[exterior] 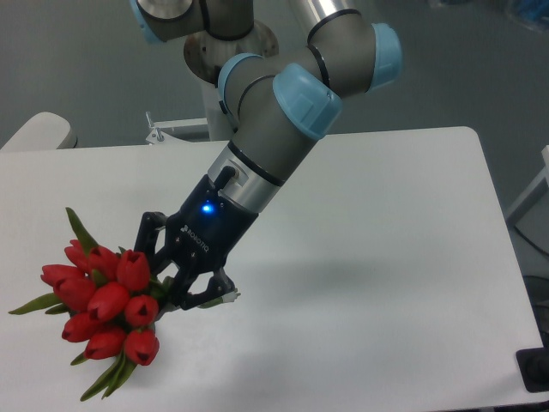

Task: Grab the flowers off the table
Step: 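Lift the grasped tulips up and swing them toward the black tube, then hold the tulip bunch raised above the table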

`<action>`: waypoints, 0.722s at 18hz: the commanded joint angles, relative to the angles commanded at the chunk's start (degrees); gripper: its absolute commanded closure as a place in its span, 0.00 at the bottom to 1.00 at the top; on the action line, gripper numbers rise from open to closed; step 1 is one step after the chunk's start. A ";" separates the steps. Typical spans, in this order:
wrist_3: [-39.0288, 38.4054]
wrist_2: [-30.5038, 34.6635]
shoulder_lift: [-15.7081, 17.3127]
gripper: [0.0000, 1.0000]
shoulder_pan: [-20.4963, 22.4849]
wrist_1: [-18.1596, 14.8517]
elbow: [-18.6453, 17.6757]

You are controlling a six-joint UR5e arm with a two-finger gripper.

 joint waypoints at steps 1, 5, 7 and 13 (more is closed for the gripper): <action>0.09 0.09 0.00 0.63 0.00 0.09 -0.09; 0.18 0.09 -0.09 0.63 0.09 0.09 0.35; 0.26 0.09 -0.09 0.63 0.26 0.09 0.35; 0.70 0.09 0.00 0.63 0.18 0.18 0.17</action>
